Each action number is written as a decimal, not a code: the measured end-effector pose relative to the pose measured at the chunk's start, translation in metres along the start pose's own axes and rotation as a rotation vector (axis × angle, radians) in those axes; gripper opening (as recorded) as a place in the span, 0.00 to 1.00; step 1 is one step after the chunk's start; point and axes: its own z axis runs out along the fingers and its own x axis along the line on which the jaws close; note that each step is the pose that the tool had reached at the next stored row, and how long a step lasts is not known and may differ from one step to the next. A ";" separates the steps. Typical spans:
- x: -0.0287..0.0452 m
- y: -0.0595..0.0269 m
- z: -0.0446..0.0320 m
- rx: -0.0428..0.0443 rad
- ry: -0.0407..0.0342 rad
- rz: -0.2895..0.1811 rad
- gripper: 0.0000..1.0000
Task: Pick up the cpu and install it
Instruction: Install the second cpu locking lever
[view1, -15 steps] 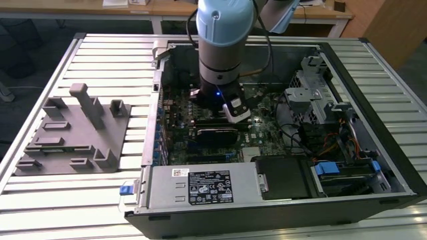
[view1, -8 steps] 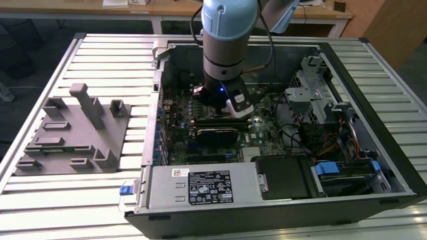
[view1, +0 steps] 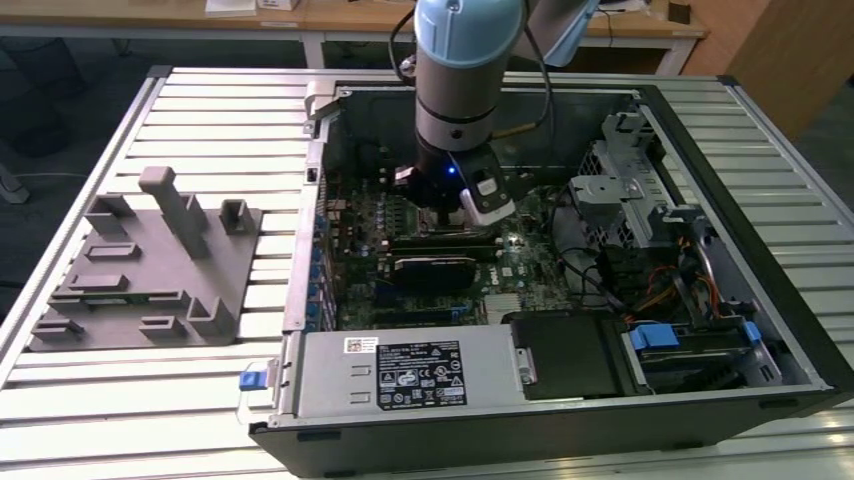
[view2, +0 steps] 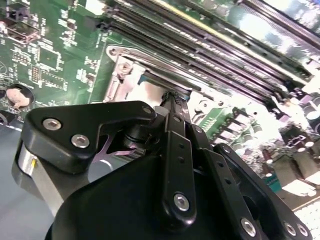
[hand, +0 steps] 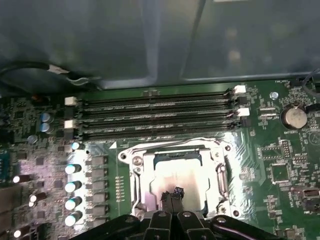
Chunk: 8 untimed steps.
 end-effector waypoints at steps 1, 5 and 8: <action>-0.0013 0.0018 0.0004 0.0034 -0.0003 0.000 0.11; -0.0042 0.0118 0.0024 0.0145 -0.0012 0.000 0.11; -0.0054 0.0163 0.0033 0.0272 -0.0023 -0.001 0.11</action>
